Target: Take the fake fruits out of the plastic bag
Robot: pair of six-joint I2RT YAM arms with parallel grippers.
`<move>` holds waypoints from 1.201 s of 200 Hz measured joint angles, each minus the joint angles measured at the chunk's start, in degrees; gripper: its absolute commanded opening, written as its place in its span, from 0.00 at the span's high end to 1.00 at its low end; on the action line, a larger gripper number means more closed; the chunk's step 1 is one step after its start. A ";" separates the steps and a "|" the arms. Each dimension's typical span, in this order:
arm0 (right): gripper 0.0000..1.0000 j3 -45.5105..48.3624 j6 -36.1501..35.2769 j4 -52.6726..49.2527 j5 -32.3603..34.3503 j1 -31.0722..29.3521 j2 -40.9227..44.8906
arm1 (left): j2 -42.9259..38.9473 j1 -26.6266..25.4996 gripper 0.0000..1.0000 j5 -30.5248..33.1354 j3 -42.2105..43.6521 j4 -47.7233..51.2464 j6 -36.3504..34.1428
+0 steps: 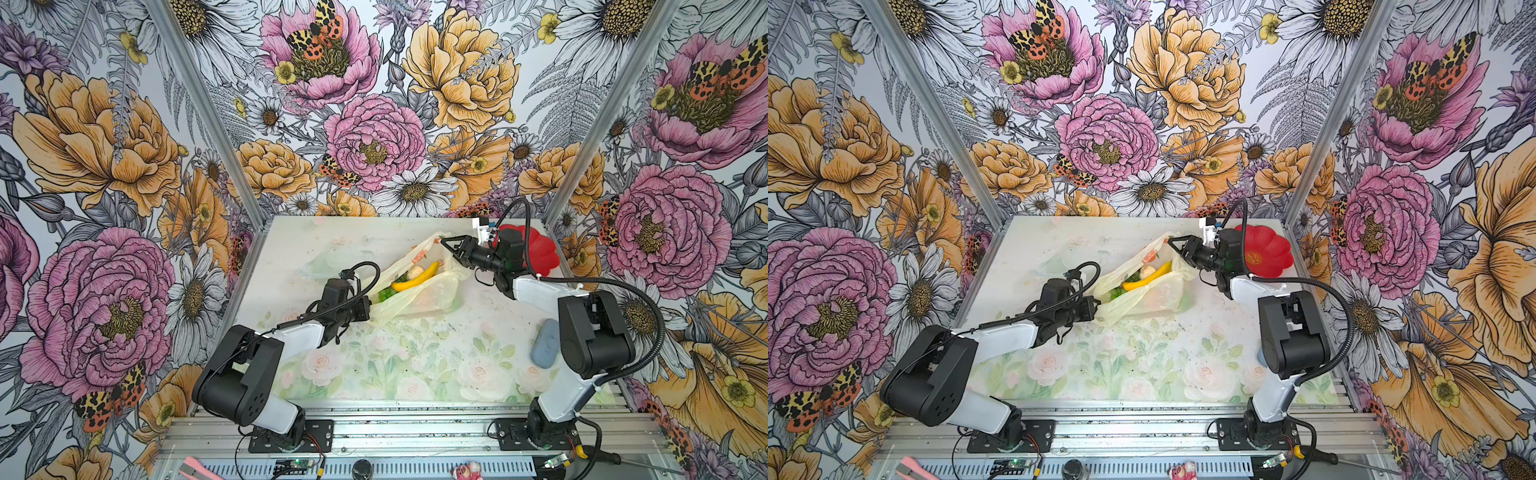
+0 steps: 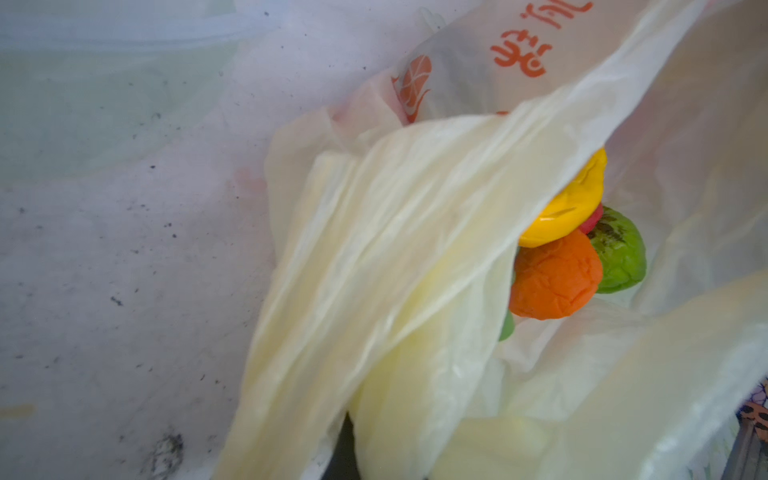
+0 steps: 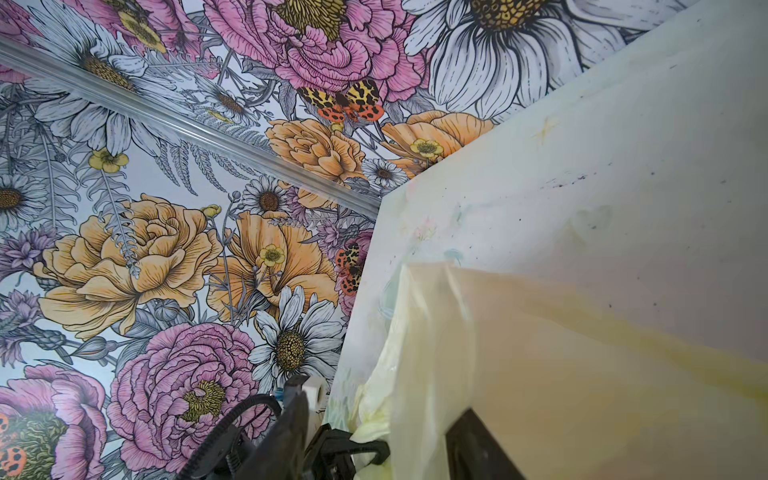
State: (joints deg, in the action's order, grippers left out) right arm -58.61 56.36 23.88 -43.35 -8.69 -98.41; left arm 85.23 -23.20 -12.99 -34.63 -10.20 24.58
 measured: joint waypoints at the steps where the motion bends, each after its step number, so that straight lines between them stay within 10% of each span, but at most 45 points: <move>1: 0.33 -0.02 -0.26 -0.50 0.17 0.00 0.15 | 0.00 -0.09 1.00 0.00 -0.07 -0.02 0.04; 67: 0.21 -3.17 -19.82 -35.21 24.48 -3.02 14.93 | 0.90 -3.80 1.00 2.14 -3.10 -0.33 0.98; 125: 0.20 -8.41 -23.30 -52.78 45.81 -16.50 15.02 | 1.14 -6.95 1.00 5.07 -4.00 0.31 1.03; 183: 0.22 -4.55 -22.10 -53.75 48.28 -18.03 10.40 | 1.14 -7.26 1.00 6.62 -4.35 0.81 3.17; 213: 0.37 1.44 -21.33 -48.52 43.43 -15.34 9.94 | 1.14 -6.19 1.00 6.29 -3.17 -1.18 5.60; 240: 0.80 5.99 -19.47 -40.96 37.13 -12.37 9.86 | 1.14 -4.17 1.00 4.39 -0.59 -5.01 8.90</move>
State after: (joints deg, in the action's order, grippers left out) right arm -52.62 36.88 -17.08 -6.22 -21.06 -88.55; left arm 86.37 -27.38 -8.60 -35.22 -15.20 33.47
